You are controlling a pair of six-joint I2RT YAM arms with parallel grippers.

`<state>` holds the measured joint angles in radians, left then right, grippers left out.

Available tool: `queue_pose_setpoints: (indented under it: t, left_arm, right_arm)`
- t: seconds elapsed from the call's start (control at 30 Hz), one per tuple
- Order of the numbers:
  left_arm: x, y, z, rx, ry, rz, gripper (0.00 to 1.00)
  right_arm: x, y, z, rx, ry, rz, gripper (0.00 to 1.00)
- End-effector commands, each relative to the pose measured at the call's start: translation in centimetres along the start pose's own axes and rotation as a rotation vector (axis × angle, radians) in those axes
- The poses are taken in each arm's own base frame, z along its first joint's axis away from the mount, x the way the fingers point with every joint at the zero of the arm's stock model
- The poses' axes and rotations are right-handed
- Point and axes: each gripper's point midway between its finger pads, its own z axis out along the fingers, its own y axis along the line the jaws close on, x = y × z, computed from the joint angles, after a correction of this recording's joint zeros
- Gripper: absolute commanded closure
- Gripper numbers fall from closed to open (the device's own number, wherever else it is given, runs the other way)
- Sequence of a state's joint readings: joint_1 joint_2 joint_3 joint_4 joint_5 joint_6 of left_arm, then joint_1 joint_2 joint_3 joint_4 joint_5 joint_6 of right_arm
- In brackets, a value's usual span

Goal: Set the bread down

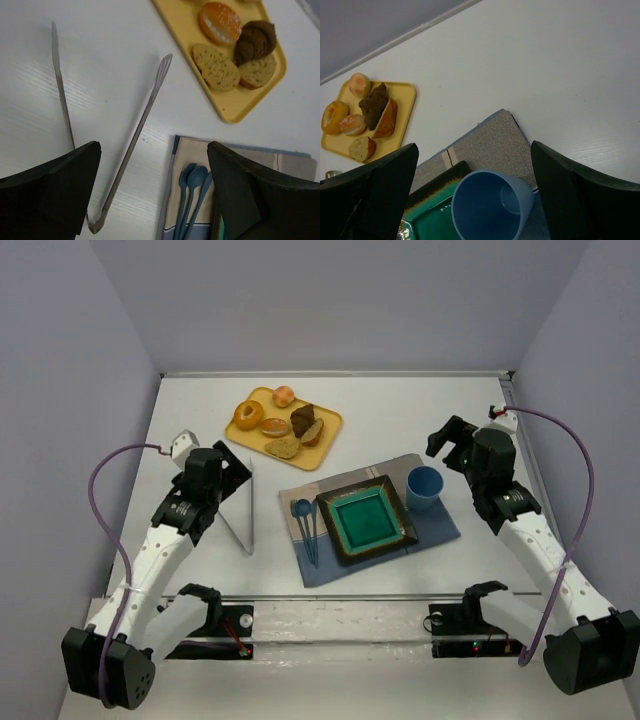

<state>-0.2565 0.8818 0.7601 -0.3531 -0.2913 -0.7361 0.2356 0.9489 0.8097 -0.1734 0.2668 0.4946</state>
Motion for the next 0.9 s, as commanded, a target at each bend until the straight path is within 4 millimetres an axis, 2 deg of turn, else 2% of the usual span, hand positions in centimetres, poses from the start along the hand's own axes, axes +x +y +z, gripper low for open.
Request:
queue_pose_setpoints:
  t: [0.0,0.07,0.13,0.23,0.27,0.37,0.6,0.87]
  left_arm:
    - [6.7,1.4,0.2,-0.06,0.177,0.089,0.01]
    - [8.6,1.8,-0.1,-0.078,0.225,0.107,0.01]
    - [10.7,3.0,-0.5,-0.128,0.285,0.147,0.01]
    - [11.9,5.3,-0.7,-0.249,0.301,0.147,0.01]
    - [12.1,5.3,-0.8,-0.251,0.31,0.145,0.01]
    - [12.2,5.0,-0.6,-0.257,0.319,0.138,0.01]
    - [13.3,8.2,-0.1,-0.424,0.324,0.17,0.01]
    - [13.1,7.0,2.3,-0.352,0.29,0.204,0.01]
  right_arm:
    - [-0.8,1.2,0.7,-0.053,-0.019,-0.035,0.0]
    - [-0.5,1.6,1.1,-0.07,0.001,-0.05,0.0]
    - [-0.1,1.6,1.4,-0.071,0.015,-0.057,0.0]
    - [0.2,1.6,1.7,-0.072,0.024,-0.064,0.0]
    - [0.2,1.6,1.8,-0.072,0.026,-0.064,0.0]
    - [0.5,1.8,1.9,-0.08,0.037,-0.067,0.0]
    - [0.5,1.7,2.2,-0.072,0.039,-0.075,0.0]
    - [0.9,1.3,2.6,-0.054,0.047,-0.086,0.0]
